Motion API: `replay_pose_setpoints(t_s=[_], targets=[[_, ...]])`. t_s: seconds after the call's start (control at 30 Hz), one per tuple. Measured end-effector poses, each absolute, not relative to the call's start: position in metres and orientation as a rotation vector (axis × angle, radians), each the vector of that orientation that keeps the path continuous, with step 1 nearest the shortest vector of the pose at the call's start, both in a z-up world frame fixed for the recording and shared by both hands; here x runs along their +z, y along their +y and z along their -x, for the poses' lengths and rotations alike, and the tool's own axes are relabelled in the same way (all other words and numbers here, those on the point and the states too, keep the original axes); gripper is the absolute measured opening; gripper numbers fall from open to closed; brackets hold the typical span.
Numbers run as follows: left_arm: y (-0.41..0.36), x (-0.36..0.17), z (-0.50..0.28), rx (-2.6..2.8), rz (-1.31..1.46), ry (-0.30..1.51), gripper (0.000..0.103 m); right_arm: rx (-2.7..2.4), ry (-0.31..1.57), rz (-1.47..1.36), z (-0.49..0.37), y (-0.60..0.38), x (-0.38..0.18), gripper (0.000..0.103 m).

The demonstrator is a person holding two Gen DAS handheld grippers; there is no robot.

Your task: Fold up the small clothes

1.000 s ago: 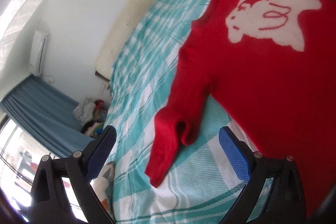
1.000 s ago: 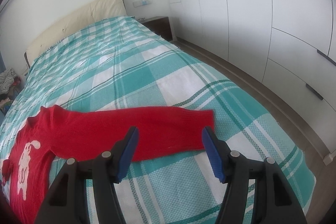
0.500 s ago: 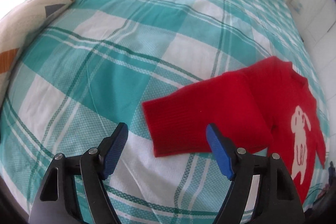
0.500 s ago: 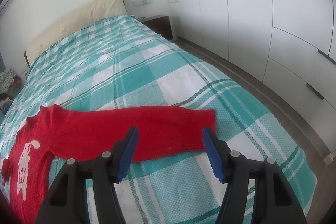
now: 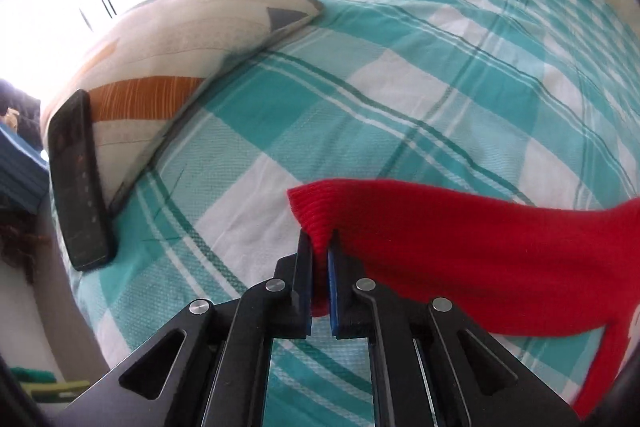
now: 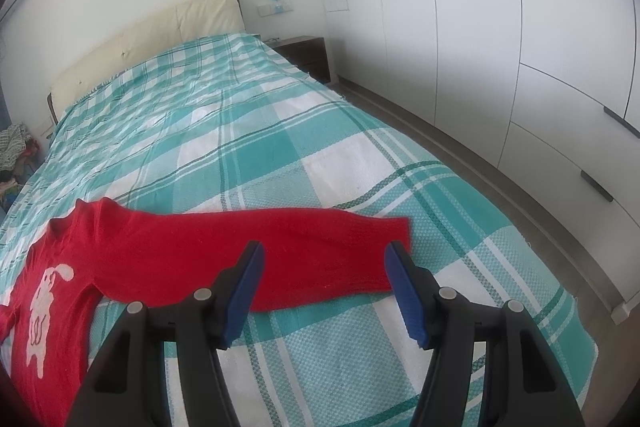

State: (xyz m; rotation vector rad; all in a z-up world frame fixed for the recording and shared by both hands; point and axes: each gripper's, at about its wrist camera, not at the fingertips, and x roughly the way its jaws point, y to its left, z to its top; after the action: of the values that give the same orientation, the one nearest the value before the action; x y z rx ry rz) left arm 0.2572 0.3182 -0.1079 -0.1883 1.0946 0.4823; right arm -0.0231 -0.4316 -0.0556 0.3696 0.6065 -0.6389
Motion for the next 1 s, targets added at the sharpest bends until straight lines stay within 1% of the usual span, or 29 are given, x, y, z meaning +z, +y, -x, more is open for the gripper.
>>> replay_pose_setpoints(t_s=[0.1,0.17,0.37,0.5,0.6,0.63,0.67,0.7,0.73,0.77,0.8,0.9,0.93,0.97,1.0], targets=[[0.321,-0.131,-0.253,0.501,0.171,1.146,0.004,-0.644,0.602,-0.37,0.023,-0.432,-0.054,0.062],[0.316,-0.138,-0.253,0.518,0.13,1.144,0.004,-0.651,0.607,-0.366,0.023,-0.432,-0.056,0.062],[0.324,-0.146,-0.253,0.511,0.165,1.143,0.004,-0.669,0.615,-0.369,0.025,-0.436,-0.058,0.062],[0.322,-0.15,-0.253,0.497,0.135,1.133,0.005,-0.667,0.609,-0.371,0.026,-0.436,-0.057,0.062],[0.321,-0.147,-0.249,0.475,0.147,1.102,0.007,-0.668,0.612,-0.37,0.025,-0.437,-0.056,0.062],[0.322,-0.144,-0.246,0.463,0.163,1.085,0.014,-0.668,0.616,-0.369,0.025,-0.437,-0.057,0.062],[0.323,-0.14,-0.243,0.45,0.184,1.072,0.029,-0.668,0.62,-0.369,0.024,-0.437,-0.057,0.062],[0.325,-0.135,-0.239,0.44,0.206,1.059,0.04,-0.668,0.622,-0.369,0.024,-0.437,-0.058,0.063],[0.324,-0.129,-0.235,0.432,0.222,1.043,0.062,-0.668,0.62,-0.368,0.024,-0.436,-0.057,0.064],[0.322,-0.12,-0.229,0.427,0.226,1.015,0.07,-0.669,0.613,-0.367,0.025,-0.436,-0.056,0.069],[0.317,-0.11,-0.222,0.42,0.217,0.987,0.071,-0.671,0.602,-0.363,0.025,-0.435,-0.054,0.072],[0.291,-0.078,-0.213,0.362,0.197,0.926,0.073,-0.695,0.56,-0.327,0.029,-0.431,-0.047,0.076],[0.277,-0.066,-0.208,0.334,0.197,0.902,0.077,-0.702,0.547,-0.31,0.031,-0.428,-0.044,0.076],[0.261,-0.055,-0.203,0.294,0.203,0.877,0.083,-0.704,0.532,-0.292,0.032,-0.425,-0.041,0.077],[0.244,-0.045,-0.199,0.243,0.207,0.855,0.087,-0.701,0.515,-0.275,0.033,-0.42,-0.037,0.077]])
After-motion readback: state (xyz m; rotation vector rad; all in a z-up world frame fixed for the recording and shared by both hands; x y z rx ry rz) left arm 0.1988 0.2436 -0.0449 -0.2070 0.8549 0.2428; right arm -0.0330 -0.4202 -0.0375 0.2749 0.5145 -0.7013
